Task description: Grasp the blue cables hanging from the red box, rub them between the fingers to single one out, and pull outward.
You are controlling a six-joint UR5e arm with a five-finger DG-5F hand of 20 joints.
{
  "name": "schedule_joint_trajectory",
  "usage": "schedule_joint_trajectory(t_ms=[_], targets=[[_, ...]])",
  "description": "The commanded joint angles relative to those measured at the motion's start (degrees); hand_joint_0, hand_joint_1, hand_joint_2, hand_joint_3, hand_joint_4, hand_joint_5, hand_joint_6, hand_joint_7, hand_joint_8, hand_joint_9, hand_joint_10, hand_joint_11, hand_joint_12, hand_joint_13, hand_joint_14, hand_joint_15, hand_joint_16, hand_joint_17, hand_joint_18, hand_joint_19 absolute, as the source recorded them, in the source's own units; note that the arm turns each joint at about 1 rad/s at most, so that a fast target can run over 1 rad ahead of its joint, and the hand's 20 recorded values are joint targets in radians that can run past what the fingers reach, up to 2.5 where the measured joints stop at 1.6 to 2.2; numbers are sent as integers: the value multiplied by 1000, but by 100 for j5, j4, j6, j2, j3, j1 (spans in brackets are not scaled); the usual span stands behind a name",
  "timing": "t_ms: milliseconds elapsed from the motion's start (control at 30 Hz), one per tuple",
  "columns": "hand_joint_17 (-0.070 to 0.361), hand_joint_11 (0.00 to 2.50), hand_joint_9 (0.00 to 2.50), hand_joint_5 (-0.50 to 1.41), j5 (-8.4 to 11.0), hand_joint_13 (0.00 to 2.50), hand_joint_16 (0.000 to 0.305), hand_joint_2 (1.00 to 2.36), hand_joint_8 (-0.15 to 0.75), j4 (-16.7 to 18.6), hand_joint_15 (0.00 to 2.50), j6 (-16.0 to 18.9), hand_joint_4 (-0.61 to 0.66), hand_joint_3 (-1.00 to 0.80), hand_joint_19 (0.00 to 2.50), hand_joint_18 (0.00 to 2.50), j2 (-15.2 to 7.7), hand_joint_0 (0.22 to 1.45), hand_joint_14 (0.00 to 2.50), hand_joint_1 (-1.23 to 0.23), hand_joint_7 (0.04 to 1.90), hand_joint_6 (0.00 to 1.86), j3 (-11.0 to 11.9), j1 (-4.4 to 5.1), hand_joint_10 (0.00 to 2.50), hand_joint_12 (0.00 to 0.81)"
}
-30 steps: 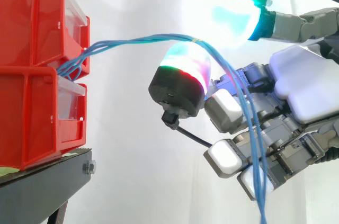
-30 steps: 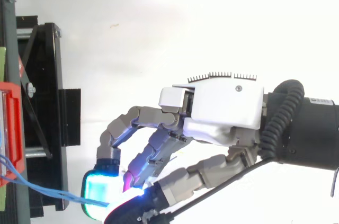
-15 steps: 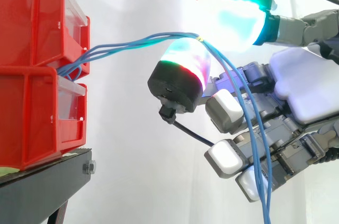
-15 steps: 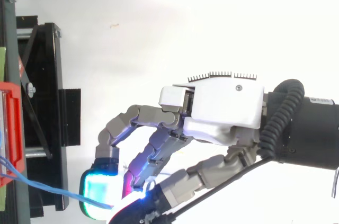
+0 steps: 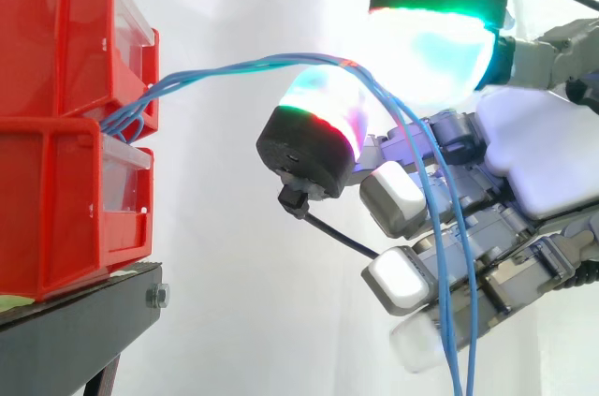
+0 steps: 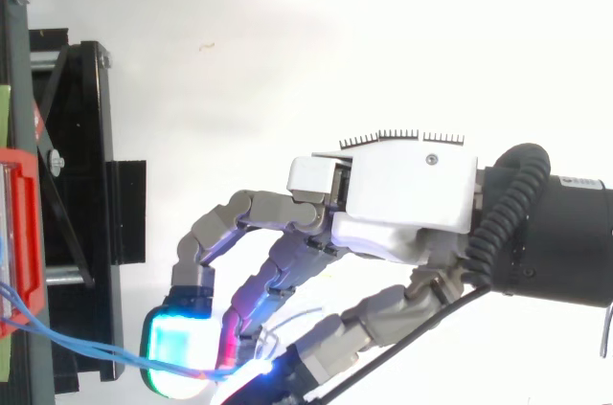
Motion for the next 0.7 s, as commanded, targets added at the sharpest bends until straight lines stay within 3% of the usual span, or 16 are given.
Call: schedule_joint_trajectory(t_ms=[0, 133, 267, 500, 667], targets=[[167, 626, 947, -167, 0, 763, 74, 1000, 275, 7, 446, 0, -24, -500, 334, 334, 0, 564, 15, -875, 815, 941, -5, 0, 14, 433], [179, 625, 1000, -151, 0, 761, 80, 1000, 314, -1, 454, 0, -8, -500, 369, 211, 0, 507, 16, -740, 802, 937, 4, 0, 10, 461], [172, 626, 1042, -144, 0, 765, 76, 1000, 306, 7, 459, 0, -17, -500, 378, 172, 0, 583, 14, -688, 839, 928, -5, 0, 12, 447], [169, 632, 1048, -142, 0, 808, 75, 1011, 301, 7, 460, 0, -39, -358, 346, 260, 0, 665, 15, -801, 945, 919, 4, 0, 13, 437], [165, 635, 1028, -155, 0, 826, 73, 1013, 280, 7, 460, 0, -153, -316, 337, 413, 0, 740, 17, -853, 1001, 951, 4, 0, 15, 427]])
